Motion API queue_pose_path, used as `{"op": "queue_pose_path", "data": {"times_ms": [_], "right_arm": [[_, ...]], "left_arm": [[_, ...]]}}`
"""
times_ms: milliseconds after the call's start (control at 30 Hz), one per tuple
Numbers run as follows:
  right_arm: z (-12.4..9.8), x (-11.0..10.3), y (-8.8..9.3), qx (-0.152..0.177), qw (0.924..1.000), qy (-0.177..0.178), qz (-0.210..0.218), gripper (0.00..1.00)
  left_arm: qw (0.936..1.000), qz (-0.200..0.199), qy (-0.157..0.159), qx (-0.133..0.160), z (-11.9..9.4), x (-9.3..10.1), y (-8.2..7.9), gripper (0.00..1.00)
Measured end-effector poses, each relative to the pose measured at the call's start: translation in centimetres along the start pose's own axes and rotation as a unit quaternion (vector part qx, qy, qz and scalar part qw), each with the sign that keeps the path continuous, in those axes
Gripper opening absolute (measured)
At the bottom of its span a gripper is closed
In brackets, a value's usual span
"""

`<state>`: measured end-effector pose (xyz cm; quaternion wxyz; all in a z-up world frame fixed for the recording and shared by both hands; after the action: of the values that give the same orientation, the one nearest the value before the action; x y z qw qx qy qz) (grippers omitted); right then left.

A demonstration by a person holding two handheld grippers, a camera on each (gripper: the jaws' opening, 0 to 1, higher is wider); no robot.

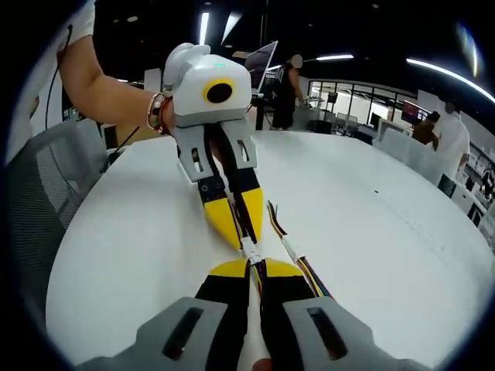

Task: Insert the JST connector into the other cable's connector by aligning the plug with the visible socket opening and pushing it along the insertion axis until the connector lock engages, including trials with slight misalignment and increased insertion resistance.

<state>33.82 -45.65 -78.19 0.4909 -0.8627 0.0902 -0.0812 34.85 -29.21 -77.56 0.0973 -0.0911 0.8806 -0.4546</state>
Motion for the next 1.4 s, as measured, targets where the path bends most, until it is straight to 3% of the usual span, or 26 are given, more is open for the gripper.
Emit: {"op": "queue_pose_path", "data": {"times_ms": [433,1400], "right_arm": [[0.5,0.9,1.1,0.0,1.0,0.004,0.009,0.01],[1.0,0.8,1.4,-0.004,0.9999,-0.008,0.007,0.02]], "left_arm": [[1.0,-0.005,0.002,0.001,1.0,-0.9,0.5,0.0],[0.9994,-0.029,-0.002,0.018,0.9,-0.6,1.5,0.0]]}}
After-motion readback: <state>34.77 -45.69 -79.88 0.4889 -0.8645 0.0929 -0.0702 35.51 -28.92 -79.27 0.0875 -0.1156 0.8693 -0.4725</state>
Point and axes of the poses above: the point that each gripper's makers call its tool centre point, and the gripper's own axes: z roughly forward along the fingers, x roughly to its right, y roughly out of its underside, the point moved 10 cm from there along -z, roughly backward along the fingers, and after that the axes turned 2 degrees about -y, right-handed, at the moved point
